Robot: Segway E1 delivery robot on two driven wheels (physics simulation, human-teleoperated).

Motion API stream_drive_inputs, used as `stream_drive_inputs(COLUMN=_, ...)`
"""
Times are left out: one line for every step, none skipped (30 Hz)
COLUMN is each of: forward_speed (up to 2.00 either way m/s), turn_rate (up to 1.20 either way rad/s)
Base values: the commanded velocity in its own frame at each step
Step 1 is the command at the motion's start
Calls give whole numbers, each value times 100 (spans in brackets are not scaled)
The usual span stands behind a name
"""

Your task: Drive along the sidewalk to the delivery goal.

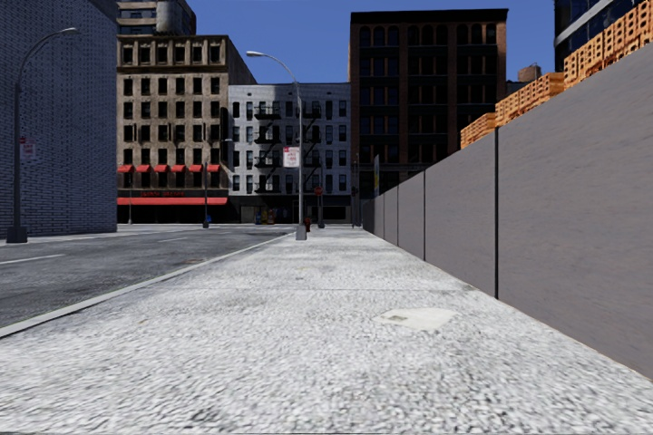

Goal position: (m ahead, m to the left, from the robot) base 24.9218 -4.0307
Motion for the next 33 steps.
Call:
stream_drive_inputs(forward_speed=165, turn_rate=0)
stream_drive_inputs(forward_speed=165, turn_rate=0)
stream_drive_inputs(forward_speed=165, turn_rate=0)
stream_drive_inputs(forward_speed=165, turn_rate=0)
stream_drive_inputs(forward_speed=165, turn_rate=0)
stream_drive_inputs(forward_speed=165, turn_rate=0)
stream_drive_inputs(forward_speed=165, turn_rate=0)
stream_drive_inputs(forward_speed=165, turn_rate=0)
stream_drive_inputs(forward_speed=165, turn_rate=0)
stream_drive_inputs(forward_speed=200, turn_rate=0)
stream_drive_inputs(forward_speed=200, turn_rate=-4)
stream_drive_inputs(forward_speed=200, turn_rate=-4)
stream_drive_inputs(forward_speed=200, turn_rate=-12)
stream_drive_inputs(forward_speed=200, turn_rate=-18)
stream_drive_inputs(forward_speed=200, turn_rate=-20)
stream_drive_inputs(forward_speed=200, turn_rate=-20)
stream_drive_inputs(forward_speed=200, turn_rate=-21)
stream_drive_inputs(forward_speed=200, turn_rate=-21)
stream_drive_inputs(forward_speed=200, turn_rate=-21)
stream_drive_inputs(forward_speed=200, turn_rate=-21)
stream_drive_inputs(forward_speed=200, turn_rate=-21)
stream_drive_inputs(forward_speed=200, turn_rate=-21)
stream_drive_inputs(forward_speed=200, turn_rate=-21)
stream_drive_inputs(forward_speed=200, turn_rate=-21)
stream_drive_inputs(forward_speed=200, turn_rate=-21)
stream_drive_inputs(forward_speed=200, turn_rate=-21)
stream_drive_inputs(forward_speed=200, turn_rate=-21)
stream_drive_inputs(forward_speed=200, turn_rate=-21)
stream_drive_inputs(forward_speed=200, turn_rate=-21)
stream_drive_inputs(forward_speed=200, turn_rate=-12)
stream_drive_inputs(forward_speed=200, turn_rate=0)
stream_drive_inputs(forward_speed=200, turn_rate=0)
stream_drive_inputs(forward_speed=200, turn_rate=0)
